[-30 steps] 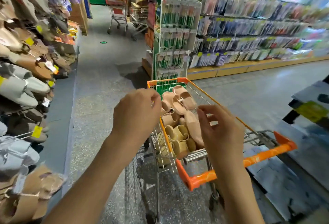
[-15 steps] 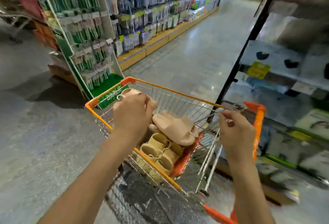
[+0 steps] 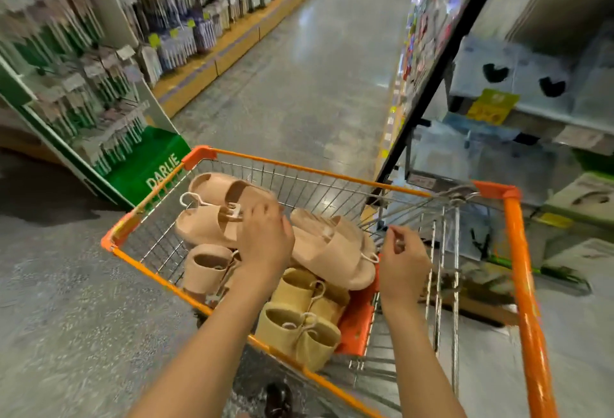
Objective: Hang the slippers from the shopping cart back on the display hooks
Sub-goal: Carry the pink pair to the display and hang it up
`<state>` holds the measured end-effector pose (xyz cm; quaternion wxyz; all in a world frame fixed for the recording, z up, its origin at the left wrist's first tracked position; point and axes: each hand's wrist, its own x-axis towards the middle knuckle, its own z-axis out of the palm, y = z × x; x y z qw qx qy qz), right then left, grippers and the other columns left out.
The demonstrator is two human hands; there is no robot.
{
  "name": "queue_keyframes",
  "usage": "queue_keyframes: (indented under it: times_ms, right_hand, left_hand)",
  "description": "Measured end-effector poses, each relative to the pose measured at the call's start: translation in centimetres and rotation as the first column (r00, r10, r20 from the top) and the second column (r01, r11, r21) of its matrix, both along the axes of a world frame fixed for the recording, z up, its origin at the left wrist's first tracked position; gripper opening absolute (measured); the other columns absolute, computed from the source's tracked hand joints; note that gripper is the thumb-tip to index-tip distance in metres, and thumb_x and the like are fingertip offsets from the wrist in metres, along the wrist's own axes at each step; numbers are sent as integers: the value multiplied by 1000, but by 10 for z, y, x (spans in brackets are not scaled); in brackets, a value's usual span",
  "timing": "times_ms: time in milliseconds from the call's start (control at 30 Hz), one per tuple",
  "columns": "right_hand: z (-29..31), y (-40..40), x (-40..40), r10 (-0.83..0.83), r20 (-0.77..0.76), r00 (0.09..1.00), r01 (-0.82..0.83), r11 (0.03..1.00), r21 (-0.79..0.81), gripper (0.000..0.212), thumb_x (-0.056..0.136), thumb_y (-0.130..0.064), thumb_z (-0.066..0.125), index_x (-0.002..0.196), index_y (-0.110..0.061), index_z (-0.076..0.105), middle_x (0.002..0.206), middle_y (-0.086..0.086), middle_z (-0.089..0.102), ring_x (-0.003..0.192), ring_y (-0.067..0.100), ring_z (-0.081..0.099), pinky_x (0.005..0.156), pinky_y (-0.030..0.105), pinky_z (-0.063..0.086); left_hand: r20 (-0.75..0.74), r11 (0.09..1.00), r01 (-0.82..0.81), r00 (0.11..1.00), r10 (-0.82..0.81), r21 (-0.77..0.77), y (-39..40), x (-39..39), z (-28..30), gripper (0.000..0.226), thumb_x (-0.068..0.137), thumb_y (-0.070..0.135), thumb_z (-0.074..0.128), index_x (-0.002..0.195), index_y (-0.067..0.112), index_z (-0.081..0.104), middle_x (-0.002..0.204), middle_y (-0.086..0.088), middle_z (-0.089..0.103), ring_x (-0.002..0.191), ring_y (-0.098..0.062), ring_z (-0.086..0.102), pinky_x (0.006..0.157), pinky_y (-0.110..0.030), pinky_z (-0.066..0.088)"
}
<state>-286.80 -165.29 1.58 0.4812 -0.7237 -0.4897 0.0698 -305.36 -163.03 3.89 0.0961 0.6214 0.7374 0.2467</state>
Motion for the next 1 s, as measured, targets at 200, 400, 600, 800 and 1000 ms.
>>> queue_keyframes:
  times_ms: [200,400,600,800,1000]
  right_hand:
    - [-24,32,0,-209,-83,974,192,964,-184,16,91,-12,54,98,-3,66,95,12,67,85,26,61,69,30,44]
    - [-64,72,18,-319,-119,940,211,821,-531,21,93,-16,49,111,-8,57,113,8,58,90,18,52,72,27,40]
    - [-109,88,33,-250,-114,961,75,637,-767,28,95,-12,42,122,-8,47,122,12,50,107,27,52,83,31,43]
    - [-127,92,40,-239,-170,956,-24,514,-857,33,95,-20,41,125,-7,43,120,18,54,111,32,52,87,32,42]
    - [-147,95,49,-327,-160,931,-7,423,-906,37,97,-42,31,124,-20,43,116,8,58,101,24,56,81,33,45]
  left_hand:
    - [-6,974,160,987,-163,-158,53,20,-22,30,94,24,44,118,10,54,124,-13,53,117,-28,44,89,-39,43]
    - [-32,888,335,931,-363,-314,106,52,-66,36,92,29,45,124,13,46,126,-9,50,115,-26,46,92,-38,44]
    - [-143,826,285,907,-397,-487,136,70,-124,54,88,39,49,132,12,35,135,-12,42,126,-30,38,99,-44,40]
    - [-261,719,362,759,-597,-593,135,95,-150,50,72,26,70,111,-2,58,101,-20,63,87,-34,61,66,-38,52]
    - [76,730,454,870,-488,-511,133,112,-176,62,95,39,38,144,9,16,139,-9,36,123,-29,42,89,-35,42]
